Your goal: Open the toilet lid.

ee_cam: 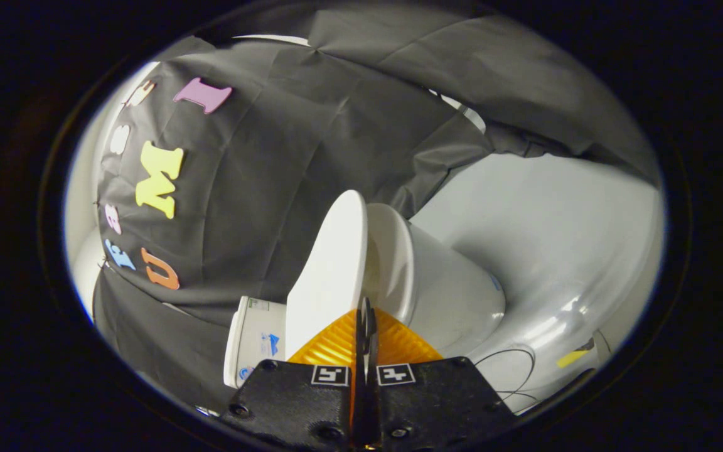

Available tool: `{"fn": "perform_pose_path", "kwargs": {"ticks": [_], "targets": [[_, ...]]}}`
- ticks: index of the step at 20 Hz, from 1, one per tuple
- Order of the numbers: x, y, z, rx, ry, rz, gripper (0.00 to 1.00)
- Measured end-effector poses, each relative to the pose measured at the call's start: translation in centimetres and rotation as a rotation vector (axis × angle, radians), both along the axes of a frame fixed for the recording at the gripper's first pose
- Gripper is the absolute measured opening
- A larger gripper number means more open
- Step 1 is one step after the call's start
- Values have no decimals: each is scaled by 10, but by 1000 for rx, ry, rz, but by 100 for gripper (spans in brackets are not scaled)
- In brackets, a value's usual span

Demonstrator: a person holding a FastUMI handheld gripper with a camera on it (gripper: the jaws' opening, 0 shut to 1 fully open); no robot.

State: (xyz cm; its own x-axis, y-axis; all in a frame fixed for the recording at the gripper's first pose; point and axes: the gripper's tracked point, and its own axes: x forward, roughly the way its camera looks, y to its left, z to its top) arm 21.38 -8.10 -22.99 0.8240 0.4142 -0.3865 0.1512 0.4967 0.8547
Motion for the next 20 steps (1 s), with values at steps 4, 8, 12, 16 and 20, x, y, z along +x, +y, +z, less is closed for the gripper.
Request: {"fn": "perform_pose_path", "kwargs": {"ticks": [4,8,12,16,20], "targets": [[-1,4,19,-66,-25,8,3],[0,9,46,-101,-58,5,3],[-3,17,75,-160,-97,18,4],[-6,27,104,-211,-132,32,4],[-7,39,130,-265,-161,36,4]]}}
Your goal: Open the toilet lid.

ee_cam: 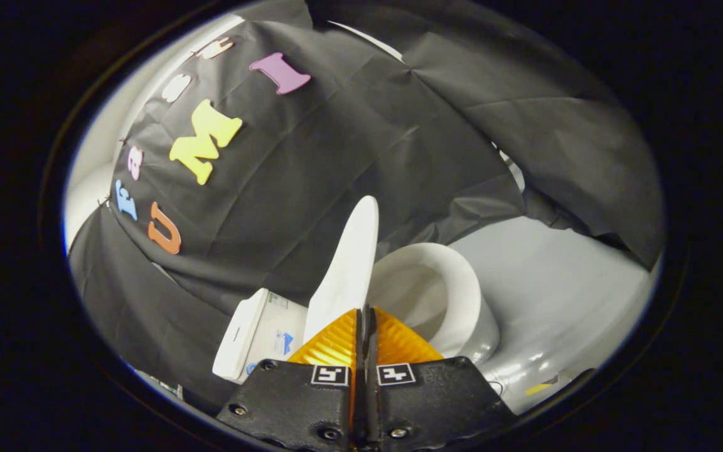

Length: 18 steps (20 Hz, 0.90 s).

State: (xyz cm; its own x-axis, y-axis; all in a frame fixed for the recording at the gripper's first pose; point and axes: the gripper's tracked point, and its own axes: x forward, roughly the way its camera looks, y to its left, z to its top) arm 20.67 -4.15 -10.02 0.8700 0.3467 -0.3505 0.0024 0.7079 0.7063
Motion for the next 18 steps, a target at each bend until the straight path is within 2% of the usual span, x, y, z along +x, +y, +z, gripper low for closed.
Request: {"fn": "perform_pose_path", "kwargs": {"ticks": [9,18], "targets": [[-2,26,37,-165,-46,11,4],[-5,46,69,-242,-64,22,3]]}}
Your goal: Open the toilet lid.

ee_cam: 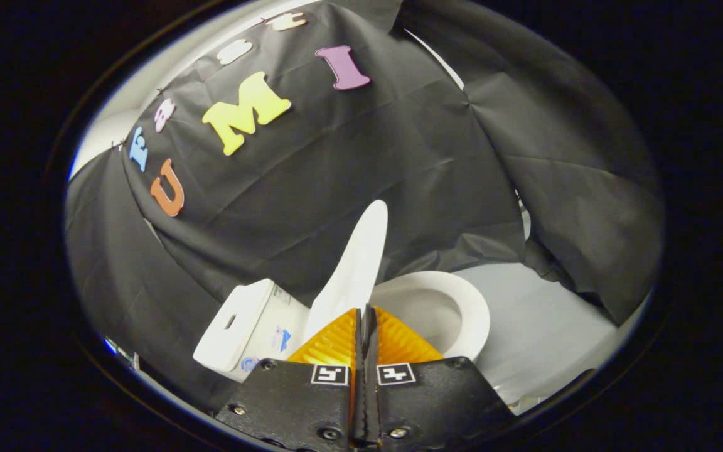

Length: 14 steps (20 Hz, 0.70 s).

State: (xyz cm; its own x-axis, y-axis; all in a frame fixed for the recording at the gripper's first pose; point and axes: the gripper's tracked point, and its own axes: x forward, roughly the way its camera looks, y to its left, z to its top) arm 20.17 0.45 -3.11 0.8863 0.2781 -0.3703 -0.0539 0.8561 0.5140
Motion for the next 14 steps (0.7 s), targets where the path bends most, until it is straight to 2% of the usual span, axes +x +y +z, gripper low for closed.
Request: {"fn": "perform_pose_path", "kwargs": {"ticks": [14], "targets": [[-3,37,43,-105,-29,10,4]]}}
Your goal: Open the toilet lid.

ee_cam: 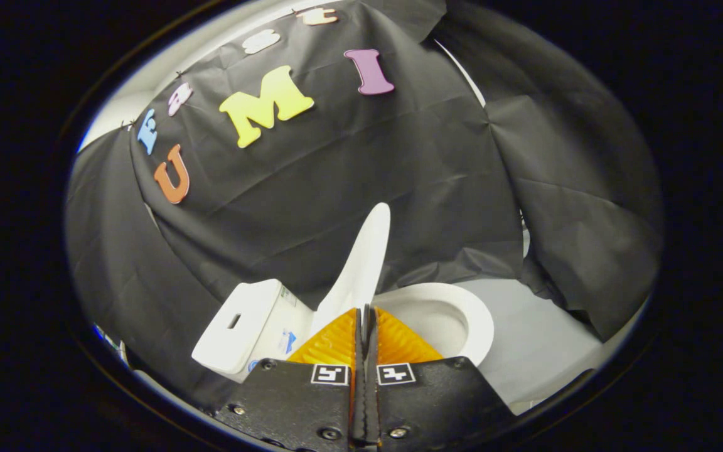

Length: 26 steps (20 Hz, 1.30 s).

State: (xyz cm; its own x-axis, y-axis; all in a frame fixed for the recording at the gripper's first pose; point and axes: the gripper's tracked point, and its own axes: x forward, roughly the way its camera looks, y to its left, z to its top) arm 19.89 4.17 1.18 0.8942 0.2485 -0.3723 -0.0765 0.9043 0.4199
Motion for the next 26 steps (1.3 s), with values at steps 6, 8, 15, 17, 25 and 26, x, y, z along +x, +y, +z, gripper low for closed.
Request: {"fn": "perform_pose_path", "kwargs": {"ticks": [6,8,15,17,25,26], "targets": [[-3,25,23,-60,-32,14,4],[-4,34,29,-90,-46,18,4],[-7,64,50,-168,-86,31,4],[-11,77,55,-184,-96,40,3],[-17,124,76,-259,-143,76,4],[-18,129,77,-268,-146,79,4]]}}
